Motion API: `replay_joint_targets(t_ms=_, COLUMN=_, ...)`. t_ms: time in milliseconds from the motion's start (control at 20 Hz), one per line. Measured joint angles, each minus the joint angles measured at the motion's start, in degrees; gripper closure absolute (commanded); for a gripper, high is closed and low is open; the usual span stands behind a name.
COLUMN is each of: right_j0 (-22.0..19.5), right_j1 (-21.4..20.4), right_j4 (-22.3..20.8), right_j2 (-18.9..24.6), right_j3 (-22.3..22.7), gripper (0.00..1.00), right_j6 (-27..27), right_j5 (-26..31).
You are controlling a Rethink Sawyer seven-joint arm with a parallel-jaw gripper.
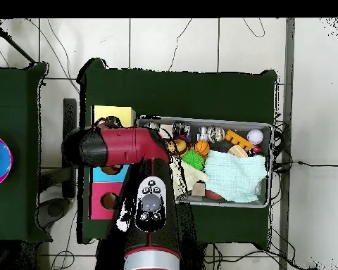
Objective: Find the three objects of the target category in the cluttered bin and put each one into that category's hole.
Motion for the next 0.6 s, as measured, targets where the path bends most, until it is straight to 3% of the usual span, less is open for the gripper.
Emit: replay_joint_targets(t_ms=600, right_j0=-2.0, right_j1=-3.6, right_j4=0.0, right_j2=0.3, right_j3=4.3, gripper=1.0, right_j6=0.0, right_j5=0.0)
